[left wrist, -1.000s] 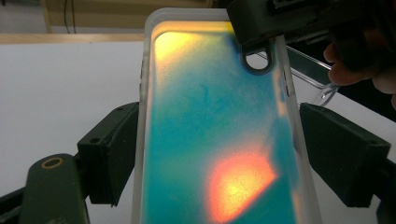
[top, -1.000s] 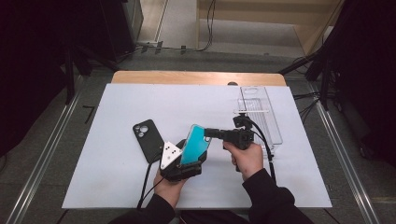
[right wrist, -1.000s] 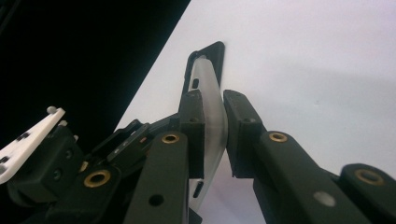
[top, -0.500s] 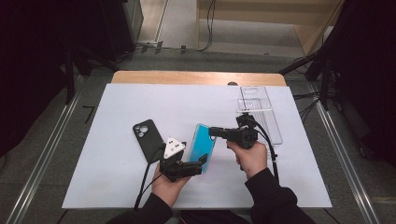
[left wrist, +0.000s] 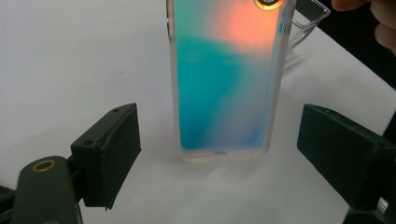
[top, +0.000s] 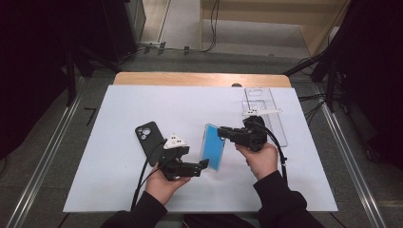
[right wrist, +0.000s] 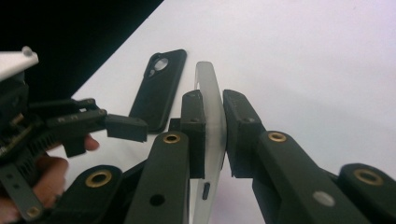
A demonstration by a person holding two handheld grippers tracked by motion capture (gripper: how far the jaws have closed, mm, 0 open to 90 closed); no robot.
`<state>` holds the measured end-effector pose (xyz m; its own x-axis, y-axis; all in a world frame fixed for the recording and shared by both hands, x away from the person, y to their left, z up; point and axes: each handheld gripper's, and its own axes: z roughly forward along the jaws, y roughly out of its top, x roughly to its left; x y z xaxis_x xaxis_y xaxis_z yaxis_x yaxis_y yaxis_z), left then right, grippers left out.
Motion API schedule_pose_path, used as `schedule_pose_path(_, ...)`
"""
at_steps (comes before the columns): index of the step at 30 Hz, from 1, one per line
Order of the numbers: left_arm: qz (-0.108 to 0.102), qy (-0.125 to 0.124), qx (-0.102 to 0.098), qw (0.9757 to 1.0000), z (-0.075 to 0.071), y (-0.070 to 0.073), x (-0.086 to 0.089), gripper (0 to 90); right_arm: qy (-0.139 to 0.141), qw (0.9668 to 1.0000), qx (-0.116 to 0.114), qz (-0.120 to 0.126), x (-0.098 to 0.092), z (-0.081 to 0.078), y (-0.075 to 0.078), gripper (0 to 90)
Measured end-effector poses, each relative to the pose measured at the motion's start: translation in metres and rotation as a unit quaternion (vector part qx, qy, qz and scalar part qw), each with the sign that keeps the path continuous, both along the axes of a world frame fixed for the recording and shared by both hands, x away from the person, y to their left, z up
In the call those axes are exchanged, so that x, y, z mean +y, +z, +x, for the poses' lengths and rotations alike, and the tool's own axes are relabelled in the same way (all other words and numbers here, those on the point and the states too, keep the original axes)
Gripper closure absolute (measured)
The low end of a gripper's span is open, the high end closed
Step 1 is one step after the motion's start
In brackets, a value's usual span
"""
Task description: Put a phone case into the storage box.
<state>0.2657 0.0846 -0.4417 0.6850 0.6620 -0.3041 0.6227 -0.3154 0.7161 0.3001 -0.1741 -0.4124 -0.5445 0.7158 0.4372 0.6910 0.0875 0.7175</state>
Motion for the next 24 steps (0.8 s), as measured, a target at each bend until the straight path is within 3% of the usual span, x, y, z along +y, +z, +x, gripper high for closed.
schedule_pose_path(1,0.008,-0.001,0.007,0.9999,0.001,0.001,0.001,13.5,0.001,1.0,-0.003,0.0,-0.001,0.0,0.0,77.3)
schedule_pose_path(3,0.02,-0.001,0.001,0.9998,0.001,0.002,0.003,13.6,0.004,1.0,-0.005,0.0,-0.003,0.0,0.002,77.3)
schedule_pose_path(13,0.015,-0.036,0.052,0.9979,0.015,0.007,0.011,17.1,0.036,0.9988,-0.034,-0.003,-0.012,-0.001,0.003,77.3)
schedule_pose_path(15,0.022,-0.033,0.052,0.9979,0.018,0.01,0.012,18.3,0.04,0.9985,-0.038,-0.004,-0.014,-0.002,0.003,77.3)
schedule_pose_path(19,0.016,-0.052,0.06,0.9967,0.024,0.013,0.015,21.6,0.049,0.9978,-0.045,-0.008,-0.016,-0.003,0.003,77.2)
schedule_pose_path(24,0.025,-0.088,0.051,0.9945,0.027,0.014,0.015,24.0,0.06,0.9969,-0.05,-0.004,-0.018,-0.004,0.003,77.2)
